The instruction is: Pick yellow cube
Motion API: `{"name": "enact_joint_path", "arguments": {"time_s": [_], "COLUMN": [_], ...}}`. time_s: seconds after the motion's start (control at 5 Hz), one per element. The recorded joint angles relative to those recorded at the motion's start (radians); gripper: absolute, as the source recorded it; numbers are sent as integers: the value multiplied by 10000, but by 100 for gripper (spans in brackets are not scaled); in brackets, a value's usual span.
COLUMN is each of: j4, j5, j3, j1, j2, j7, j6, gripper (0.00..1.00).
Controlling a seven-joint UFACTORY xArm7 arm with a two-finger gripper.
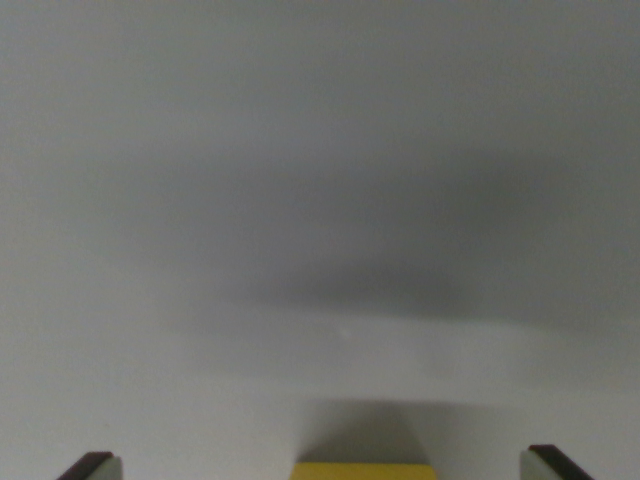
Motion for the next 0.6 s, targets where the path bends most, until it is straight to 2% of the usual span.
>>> {"name": "enact_joint_path", "arguments": {"time_s": [0.2, 0.4, 0.6], "j4": [0, -292, -292], "j5": [0, 19, 19], "j3": [0, -2, -2], "j1": [0, 0, 0], "j2": [0, 53, 53], "j7": [0, -32, -32], "j6": [0, -326, -326], "gripper": [0, 0, 0]}}
